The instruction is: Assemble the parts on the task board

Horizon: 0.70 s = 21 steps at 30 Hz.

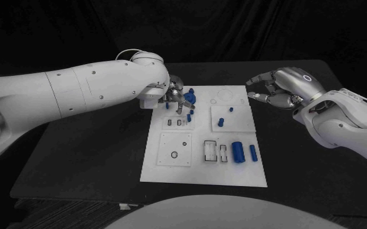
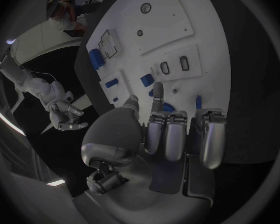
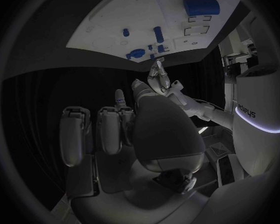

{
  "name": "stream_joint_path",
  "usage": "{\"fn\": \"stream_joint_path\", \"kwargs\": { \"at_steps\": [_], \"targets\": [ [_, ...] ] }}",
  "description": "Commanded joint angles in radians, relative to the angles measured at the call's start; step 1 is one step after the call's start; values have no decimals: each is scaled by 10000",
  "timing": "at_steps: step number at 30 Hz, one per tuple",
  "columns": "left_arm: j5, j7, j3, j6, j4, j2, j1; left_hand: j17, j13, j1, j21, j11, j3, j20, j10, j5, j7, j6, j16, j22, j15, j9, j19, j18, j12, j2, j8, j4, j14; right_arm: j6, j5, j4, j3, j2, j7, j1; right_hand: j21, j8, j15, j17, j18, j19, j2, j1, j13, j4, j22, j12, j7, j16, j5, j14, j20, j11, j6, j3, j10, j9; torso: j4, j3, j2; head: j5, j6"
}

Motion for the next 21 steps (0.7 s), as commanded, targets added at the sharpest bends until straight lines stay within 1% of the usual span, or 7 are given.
{"fn": "stream_joint_path", "kwargs": {
  "at_steps": [1,4,6,9,14,16,21],
  "targets": [
    [-5,-31,11,243,-50,102,-53,2633,2632,-123,-46,-48,55,-73,1042,9,-14,-78,27,1917,-56,124,326,-138,35,-9,64,18,1057,-42,0,-9,6,13,-221,-25,26,-12,50,-3,-193,652,73,2,56,-39,2371,-20,-6,61,61,586,58,55,45,30,480,-16,8,2,-1,-41,-2],
    [-5,-51,11,206,-82,160,-90,2633,2632,-126,-50,-49,58,-74,1042,8,-15,-79,27,1912,-56,141,321,-136,35,-5,69,19,1057,-20,18,-13,6,24,-224,-26,28,-16,52,-7,-193,653,77,4,60,-39,2371,-16,-5,59,84,586,60,56,48,34,481,-20,-15,5,-3,-4,-2],
    [-5,-77,11,92,-108,206,-129,2633,2632,-115,-79,-50,88,-77,1042,33,-12,-141,27,1872,-60,234,279,-123,35,15,67,1,1057,-5,28,-16,6,29,-221,-27,28,-16,52,-7,-193,653,77,4,60,-39,2371,-16,-5,59,84,586,60,56,48,34,481,-20,-13,8,-4,13,-2],
    [-5,-87,11,-63,-151,273,-189,2633,2632,-66,-138,-41,152,-78,1042,114,-1,-254,27,1793,-57,393,195,-96,35,32,42,-63,1057,-8,43,-24,6,43,-215,-31,28,-16,53,-13,-193,652,78,7,47,-41,2371,-24,-4,58,102,585,61,57,55,37,478,-23,5,5,-5,2,-2],
    [-5,-87,11,-166,-193,350,-273,2633,2632,-70,-154,-38,163,-79,1042,124,4,-278,27,1771,-54,422,172,-89,35,43,34,-65,1057,-15,66,-9,6,48,-215,-33,28,-16,53,-13,-193,652,78,7,47,-41,2371,-24,-4,58,102,585,61,57,55,37,478,-23,-2,8,-8,14,-2],
    [-5,-98,11,-160,-206,369,-300,2633,2632,-70,-154,-38,163,-79,1042,124,4,-278,27,1771,-54,422,172,-89,35,43,34,-65,1057,-16,70,-9,6,47,-218,-33,33,-15,56,-7,-194,655,79,7,65,-40,2373,-11,-1,61,116,586,62,58,65,38,482,-25,0,9,-10,-5,-2],
    [-5,-151,11,-98,-256,396,-381,2633,2632,-76,-160,-36,184,-77,1042,135,3,-287,27,1766,-53,464,166,-87,35,71,33,-63,1057,-33,75,-14,6,49,-214,-34,24,-14,57,-19,-192,650,78,7,55,-40,2370,-18,1,56,125,584,63,61,72,39,480,-26,0,6,-13,19,-2]
  ]
}}
